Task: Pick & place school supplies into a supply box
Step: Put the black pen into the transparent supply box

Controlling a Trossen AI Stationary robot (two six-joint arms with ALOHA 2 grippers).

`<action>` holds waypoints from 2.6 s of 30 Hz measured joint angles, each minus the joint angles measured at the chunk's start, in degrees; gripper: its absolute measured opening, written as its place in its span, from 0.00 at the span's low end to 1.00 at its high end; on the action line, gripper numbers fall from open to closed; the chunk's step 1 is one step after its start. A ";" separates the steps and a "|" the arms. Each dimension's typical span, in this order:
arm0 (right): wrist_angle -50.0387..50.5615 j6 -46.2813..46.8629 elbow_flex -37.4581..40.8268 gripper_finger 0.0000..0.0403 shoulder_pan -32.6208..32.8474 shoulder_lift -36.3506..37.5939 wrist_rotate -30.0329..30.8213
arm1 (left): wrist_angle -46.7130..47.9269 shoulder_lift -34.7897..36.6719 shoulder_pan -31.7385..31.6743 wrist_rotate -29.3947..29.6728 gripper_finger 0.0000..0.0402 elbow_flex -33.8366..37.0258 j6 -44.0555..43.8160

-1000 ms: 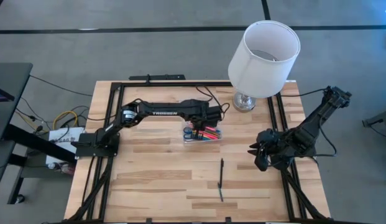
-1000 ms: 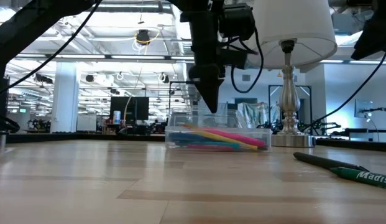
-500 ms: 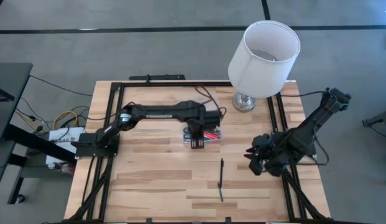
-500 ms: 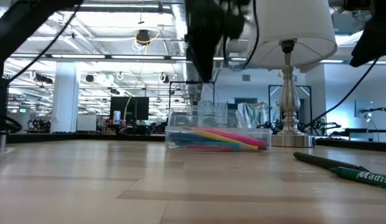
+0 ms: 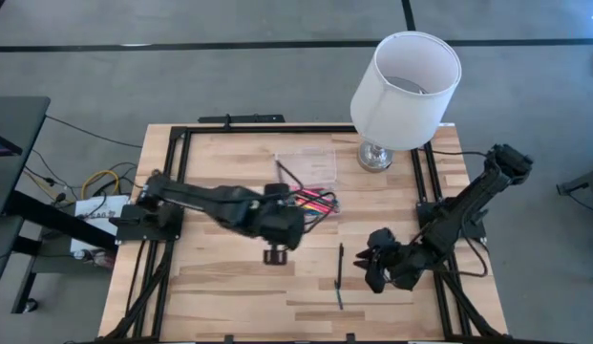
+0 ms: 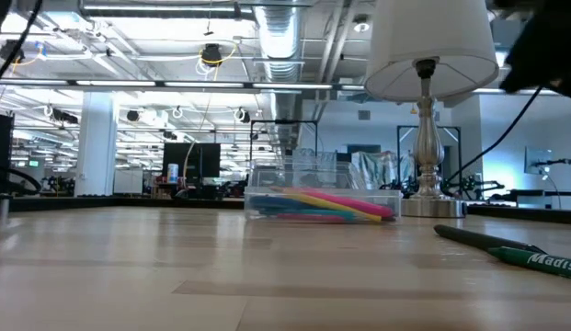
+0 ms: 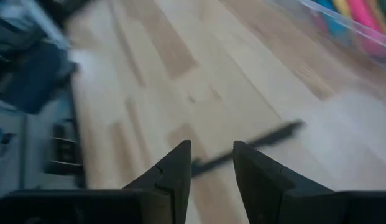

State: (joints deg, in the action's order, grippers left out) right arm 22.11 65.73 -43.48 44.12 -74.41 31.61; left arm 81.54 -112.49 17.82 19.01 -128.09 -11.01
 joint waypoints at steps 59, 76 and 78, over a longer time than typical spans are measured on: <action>-13.76 13.22 -0.02 0.28 -6.76 0.04 3.06 | -81.85 55.87 1.02 -23.25 0.21 73.11 11.57; -9.81 18.51 -3.19 0.14 -14.68 -9.12 -12.22 | -78.26 71.82 0.88 2.91 0.21 97.48 -1.35; -8.04 20.18 -5.14 0.13 -15.17 -12.50 -15.01 | -78.37 71.79 0.90 2.69 0.21 98.62 -2.89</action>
State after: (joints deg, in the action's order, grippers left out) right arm 14.08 85.91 -48.62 28.95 -86.91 16.60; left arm 3.16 -40.70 18.72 21.70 -29.47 -13.91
